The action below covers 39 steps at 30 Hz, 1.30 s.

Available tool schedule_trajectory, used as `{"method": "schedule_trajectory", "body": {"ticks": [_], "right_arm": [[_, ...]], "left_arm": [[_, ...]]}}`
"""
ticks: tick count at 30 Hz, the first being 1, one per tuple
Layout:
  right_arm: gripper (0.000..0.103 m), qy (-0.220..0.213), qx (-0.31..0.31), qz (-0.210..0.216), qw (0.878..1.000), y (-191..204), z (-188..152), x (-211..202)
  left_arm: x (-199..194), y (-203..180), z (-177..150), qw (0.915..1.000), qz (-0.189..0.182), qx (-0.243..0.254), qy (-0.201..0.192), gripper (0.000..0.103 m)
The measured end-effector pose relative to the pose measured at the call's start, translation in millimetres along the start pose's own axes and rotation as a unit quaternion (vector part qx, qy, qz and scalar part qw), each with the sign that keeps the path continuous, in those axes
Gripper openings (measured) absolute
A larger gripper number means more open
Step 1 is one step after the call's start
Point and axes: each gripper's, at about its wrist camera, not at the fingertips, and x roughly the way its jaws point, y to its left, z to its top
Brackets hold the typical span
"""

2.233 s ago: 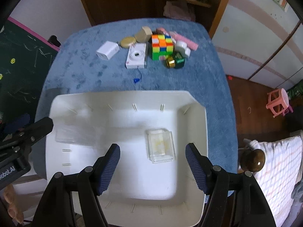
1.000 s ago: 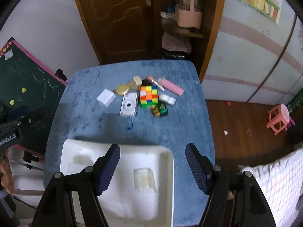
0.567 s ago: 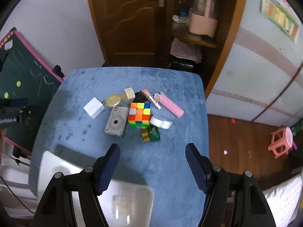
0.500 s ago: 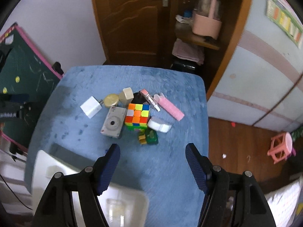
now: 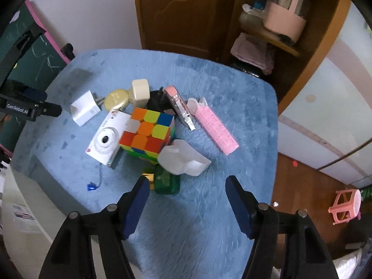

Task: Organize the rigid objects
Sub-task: 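Reach the left tool to the white charger while the right tool reaches the white cup-shaped piece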

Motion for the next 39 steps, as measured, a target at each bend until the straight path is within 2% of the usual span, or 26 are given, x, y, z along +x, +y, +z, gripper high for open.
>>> {"method": "schedule_trajectory", "body": {"ticks": [4, 10, 13, 15, 17, 20, 23, 34, 37, 39], "right_arm": [[0.064, 0.01, -0.014, -0.011, 1.0, -3.6, 3.6, 21.6], [0.063, 0.006, -0.02, 0.003, 1.0, -5.6, 5.0, 34.7], [0.062, -0.003, -0.029, 0.008, 1.0, -3.2, 8.3, 36.1], [0.056, -0.005, -0.03, 0.013, 0.999, -3.4, 11.4, 37.9], [0.045, -0.006, -0.026, 0.027, 0.999, -5.6, 14.7, 39.7], [0.039, -0.008, -0.024, 0.023, 0.999, -9.4, 19.0, 44.0], [0.036, -0.011, -0.018, 0.015, 1.0, -14.3, 23.1, 48.0], [0.035, -0.007, -0.012, 0.034, 0.999, -23.0, 28.4, 52.4], [0.035, -0.009, -0.016, 0.032, 0.999, -21.9, 29.7, 53.1], [0.035, -0.01, -0.01, 0.034, 0.999, -22.1, 31.2, 53.5]], "left_arm": [[15.1, -6.6, 4.8, 0.9997, 0.014, 0.019, 0.012, 0.084], [31.8, -10.9, 11.6, 0.9991, 0.026, 0.027, 0.019, 0.084], [38.2, -11.1, 15.7, 0.9992, 0.02, 0.027, 0.023, 0.084], [41.9, -12.3, 17.8, 0.9991, 0.017, 0.029, 0.024, 0.084], [44.8, -13.3, 20.6, 0.999, 0.017, 0.031, 0.026, 0.084], [50.5, -14.8, 23.5, 0.999, 0.014, 0.031, 0.03, 0.084], [58.6, -11.1, 27.9, 0.9991, 0.008, 0.027, 0.032, 0.084], [71.3, -13.4, 35.0, 0.9994, -0.021, -0.015, 0.025, 0.084], [71.9, -3.4, 31.6, 0.9991, -0.032, -0.023, 0.016, 0.078], [70.4, -2.6, 27.0, 0.9989, -0.041, -0.024, 0.009, 0.071]]}}
